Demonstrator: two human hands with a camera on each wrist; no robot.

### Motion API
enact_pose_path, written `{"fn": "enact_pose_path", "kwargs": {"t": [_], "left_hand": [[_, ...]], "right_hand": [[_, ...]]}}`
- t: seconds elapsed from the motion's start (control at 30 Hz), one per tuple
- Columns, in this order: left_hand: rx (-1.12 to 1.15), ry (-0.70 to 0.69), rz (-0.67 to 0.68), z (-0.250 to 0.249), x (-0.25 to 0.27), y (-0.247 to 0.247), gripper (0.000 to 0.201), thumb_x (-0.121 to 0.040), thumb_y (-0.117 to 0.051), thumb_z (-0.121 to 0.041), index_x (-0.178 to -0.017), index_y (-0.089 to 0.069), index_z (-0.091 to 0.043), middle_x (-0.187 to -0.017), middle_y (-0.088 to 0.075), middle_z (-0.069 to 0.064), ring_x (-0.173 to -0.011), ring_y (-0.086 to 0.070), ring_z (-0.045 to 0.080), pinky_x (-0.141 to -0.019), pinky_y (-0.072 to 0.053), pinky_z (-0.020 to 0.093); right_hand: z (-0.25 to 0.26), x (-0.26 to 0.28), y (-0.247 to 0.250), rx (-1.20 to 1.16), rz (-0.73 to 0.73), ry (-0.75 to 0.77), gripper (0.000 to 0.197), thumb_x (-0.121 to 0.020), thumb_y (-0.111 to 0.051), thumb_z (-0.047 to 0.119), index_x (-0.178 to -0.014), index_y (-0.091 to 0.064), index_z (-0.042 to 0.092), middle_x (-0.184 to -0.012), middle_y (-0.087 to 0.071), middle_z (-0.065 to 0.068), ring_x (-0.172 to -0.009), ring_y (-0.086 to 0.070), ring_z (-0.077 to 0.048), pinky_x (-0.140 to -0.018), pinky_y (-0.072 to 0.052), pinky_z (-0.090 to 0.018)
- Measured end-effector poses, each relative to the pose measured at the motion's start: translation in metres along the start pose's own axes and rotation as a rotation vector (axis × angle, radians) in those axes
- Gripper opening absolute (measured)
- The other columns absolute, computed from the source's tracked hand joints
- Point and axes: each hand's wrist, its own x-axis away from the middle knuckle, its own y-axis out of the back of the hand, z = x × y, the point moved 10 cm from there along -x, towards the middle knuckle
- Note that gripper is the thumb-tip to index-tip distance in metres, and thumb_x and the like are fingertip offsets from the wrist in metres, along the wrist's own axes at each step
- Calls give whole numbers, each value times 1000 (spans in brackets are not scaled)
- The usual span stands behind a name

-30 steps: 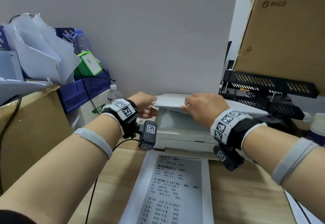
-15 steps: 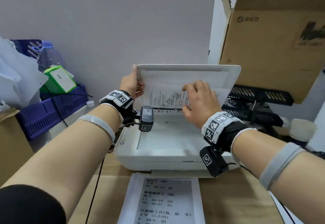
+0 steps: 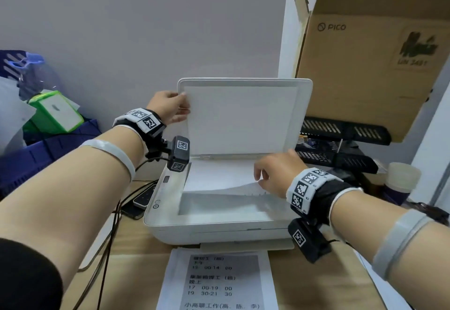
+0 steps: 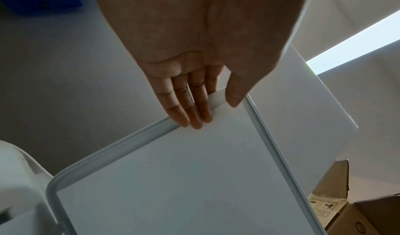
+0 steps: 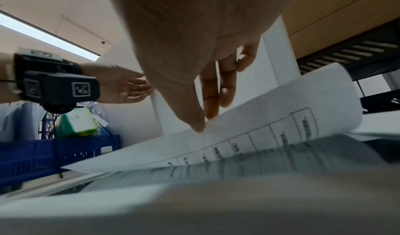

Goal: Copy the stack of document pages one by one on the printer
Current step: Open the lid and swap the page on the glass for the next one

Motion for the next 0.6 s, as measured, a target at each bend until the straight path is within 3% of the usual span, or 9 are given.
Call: {"fn": "enact_pose_path", "kwargs": {"t": [0.07,0.13,0.3,0.43,0.53,0.6], "left_hand": [[-51,10,16,2,-7,-5,24,-96,-58,-14,-118,-61,-5,-90,-63,6,-79,-63,18,-72,-54,32],[-68,25,29,4,-10,-10,25,-93,-57,-10,-117,-60,-8,-88,-61,4,-84,-60,19,-70,-53,33],[-72,87,46,11,-11,-16,18,-94,-56,-11,-112,-57,-9,-107,-57,10,-97,-58,22,-75,-52,37],[-53,127,73,15,3,-17,35,-96,-57,-11,-130,-50,-8,-123,-55,11,-108,-57,24,-85,-53,40],[-53,131,112,7,22,-18,41,-98,-57,-26,-136,-49,-12,-128,-58,12,-107,-59,24,-89,-50,41],[-40,133,233,-1,44,-32,52,-99,-45,-52,-130,-58,-13,-128,-64,11,-110,-63,23,-97,-45,42]], "right_hand": [[10,9,-4,20,16,85,7,-85,-59,41,-91,-62,39,-87,-61,16,-90,-55,-9,-90,-37,-32],[18,19,-4,43,-3,136,13,-89,-58,40,-98,-66,36,-91,-59,15,-90,-53,-7,-87,-33,-28],[13,28,-6,-2,-43,107,15,-92,-54,29,-99,-68,33,-95,-58,12,-98,-56,-14,-91,-38,-31],[-3,39,31,-106,-224,42,14,-94,-53,25,-91,-66,28,-93,-62,9,-89,-60,-22,-85,-47,-37],[-31,52,65,-227,-325,-68,8,-95,-53,27,-90,-59,29,-87,-65,5,-76,-62,-22,-71,-54,-39],[-60,64,85,-288,-392,-154,7,-95,-52,26,-90,-56,28,-80,-66,0,-68,-62,-26,-63,-56,-41]]}}
